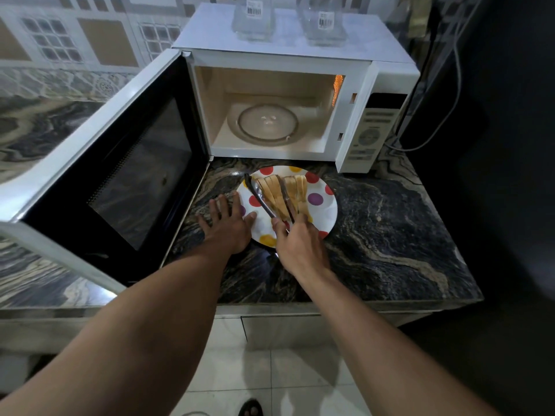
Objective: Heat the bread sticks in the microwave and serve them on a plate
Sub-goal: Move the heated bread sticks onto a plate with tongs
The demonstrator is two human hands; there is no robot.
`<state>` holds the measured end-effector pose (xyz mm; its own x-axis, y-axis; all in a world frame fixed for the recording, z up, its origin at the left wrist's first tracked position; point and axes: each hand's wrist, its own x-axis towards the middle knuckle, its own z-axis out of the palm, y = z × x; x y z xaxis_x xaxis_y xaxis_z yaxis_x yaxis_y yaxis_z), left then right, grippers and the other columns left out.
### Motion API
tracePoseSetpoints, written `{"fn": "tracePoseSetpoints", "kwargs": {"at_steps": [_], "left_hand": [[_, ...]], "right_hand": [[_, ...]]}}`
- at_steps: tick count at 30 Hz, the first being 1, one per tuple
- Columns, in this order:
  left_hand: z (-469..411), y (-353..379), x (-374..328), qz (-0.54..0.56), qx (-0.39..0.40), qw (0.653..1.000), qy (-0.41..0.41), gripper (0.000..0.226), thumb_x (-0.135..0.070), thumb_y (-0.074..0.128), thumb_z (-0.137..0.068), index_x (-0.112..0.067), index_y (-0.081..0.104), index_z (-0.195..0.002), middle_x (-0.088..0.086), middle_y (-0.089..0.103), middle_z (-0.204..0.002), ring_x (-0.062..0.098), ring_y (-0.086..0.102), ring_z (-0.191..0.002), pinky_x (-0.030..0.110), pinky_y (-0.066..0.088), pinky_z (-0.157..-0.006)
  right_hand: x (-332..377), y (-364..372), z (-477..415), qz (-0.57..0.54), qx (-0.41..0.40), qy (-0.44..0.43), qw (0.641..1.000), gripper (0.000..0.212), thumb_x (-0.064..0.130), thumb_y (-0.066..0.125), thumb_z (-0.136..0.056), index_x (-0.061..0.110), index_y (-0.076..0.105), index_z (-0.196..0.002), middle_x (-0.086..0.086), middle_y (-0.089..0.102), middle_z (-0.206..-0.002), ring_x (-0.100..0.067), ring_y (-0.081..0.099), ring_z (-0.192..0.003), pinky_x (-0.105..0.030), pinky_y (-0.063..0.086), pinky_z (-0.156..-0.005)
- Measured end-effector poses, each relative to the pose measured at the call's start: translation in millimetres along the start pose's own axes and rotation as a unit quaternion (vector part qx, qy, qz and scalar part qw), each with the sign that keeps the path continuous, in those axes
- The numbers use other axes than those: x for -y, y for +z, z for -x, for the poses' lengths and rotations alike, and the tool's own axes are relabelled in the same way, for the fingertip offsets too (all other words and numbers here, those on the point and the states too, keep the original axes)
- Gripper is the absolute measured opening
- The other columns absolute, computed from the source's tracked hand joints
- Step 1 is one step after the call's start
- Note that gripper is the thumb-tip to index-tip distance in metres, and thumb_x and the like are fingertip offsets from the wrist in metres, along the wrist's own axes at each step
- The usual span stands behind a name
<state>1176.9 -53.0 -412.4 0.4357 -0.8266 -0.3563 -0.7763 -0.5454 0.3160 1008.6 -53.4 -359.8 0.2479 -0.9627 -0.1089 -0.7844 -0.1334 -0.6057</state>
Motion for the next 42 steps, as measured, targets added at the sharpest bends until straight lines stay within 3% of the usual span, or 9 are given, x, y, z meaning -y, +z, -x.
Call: {"fn": "tracePoseSetpoints", "kwargs": {"at_steps": [6,12,17,24,32,35,39,42], "left_hand": [[-1.3,0.8,0.0,-0.006,-0.003,1.0,-0.003,0.071,-0.063,0.014,-0.102,-0.031,-0.019,-0.156,0.007,-0.026,-0.164,0.028,-0.027,-0.149,0.062,-0.016,-0.116],[-1.3,0.1,-0.4,-0.005,-0.001,1.0,-0.005,0.071,-0.062,0.014,-0.102,-0.03,-0.019,-0.156,0.006,-0.026,-0.164,0.028,-0.028,-0.149,0.063,-0.015,-0.116],[-1.4,0.3,-1.2,-0.009,-0.004,1.0,-0.006,0.07,-0.062,0.012,-0.102,-0.03,-0.018,-0.157,0.007,-0.025,-0.164,0.028,-0.027,-0.15,0.063,-0.015,-0.117],[-1.3,0.4,-1.6,-0.005,-0.005,1.0,-0.008,0.07,-0.062,0.014,-0.102,-0.03,-0.017,-0.157,0.006,-0.026,-0.164,0.028,-0.027,-0.149,0.062,-0.016,-0.116],[-0.1,-9.0,-4.8,-0.007,0.014,1.0,-0.018,0.07,-0.06,0.017,-0.103,-0.028,-0.013,-0.158,0.008,-0.02,-0.166,0.03,-0.021,-0.151,0.062,-0.013,-0.118],[-0.5,-15.8,-4.4,0.008,0.006,1.0,-0.016,0.068,-0.055,0.02,-0.104,-0.027,-0.007,-0.16,0.008,-0.012,-0.168,0.031,-0.014,-0.153,0.062,-0.007,-0.119],[0.8,-17.4,-5.0,0.024,0.004,0.999,-0.023,0.068,-0.057,0.023,-0.103,-0.026,0.003,-0.16,0.008,-0.002,-0.168,0.034,-0.004,-0.154,0.062,-0.003,-0.12],[-3.4,-20.8,-8.1,0.026,-0.033,0.999,-0.005,0.058,-0.055,0.026,-0.101,-0.026,0.033,-0.151,0.012,0.024,-0.162,0.038,0.022,-0.149,0.061,0.014,-0.119]], "right_hand": [[-1.7,-5.8,-0.4,0.01,-0.004,-0.012,1.0,0.057,0.055,0.041,-0.099,0.008,0.047,-0.129,-0.012,0.062,-0.113,-0.031,0.062,-0.096,-0.032,0.042,-0.067],[-6.6,-8.2,-0.1,0.022,-0.014,-0.039,0.999,0.06,0.057,0.039,-0.099,0.013,0.039,-0.14,-0.011,0.062,-0.12,-0.031,0.062,-0.102,-0.037,0.05,-0.074],[-15.5,-8.8,4.3,0.036,-0.017,-0.044,0.998,0.064,0.058,0.038,-0.099,0.018,0.03,-0.149,-0.009,0.059,-0.123,-0.028,0.061,-0.104,-0.032,0.043,-0.069],[-19.0,-9.8,9.5,0.079,-0.036,-0.065,0.994,0.069,0.06,0.039,-0.098,0.015,0.026,-0.149,-0.01,0.056,-0.127,-0.028,0.06,-0.107,-0.035,0.051,-0.072],[-11.3,-23.6,7.3,0.027,-0.056,-0.051,0.997,0.059,0.06,0.036,-0.098,0.014,0.041,-0.137,-0.009,0.059,-0.121,-0.028,0.061,-0.102,-0.036,0.049,-0.073],[-7.8,-33.4,0.9,0.003,-0.065,-0.025,0.998,0.053,0.058,0.036,-0.1,0.016,0.046,-0.131,-0.007,0.062,-0.118,-0.028,0.061,-0.101,-0.035,0.048,-0.073],[-4.4,-43.6,-5.7,-0.047,-0.057,-0.008,0.997,0.041,0.054,0.037,-0.101,0.02,0.053,-0.119,0.0,0.063,-0.1,-0.019,0.053,-0.081,-0.031,0.037,-0.066],[-4.0,-45.2,-14.0,-0.108,-0.053,0.008,0.993,0.038,0.053,0.041,-0.1,0.021,0.058,-0.11,0.004,0.064,-0.092,-0.015,0.055,-0.076,-0.029,0.037,-0.062]]}}
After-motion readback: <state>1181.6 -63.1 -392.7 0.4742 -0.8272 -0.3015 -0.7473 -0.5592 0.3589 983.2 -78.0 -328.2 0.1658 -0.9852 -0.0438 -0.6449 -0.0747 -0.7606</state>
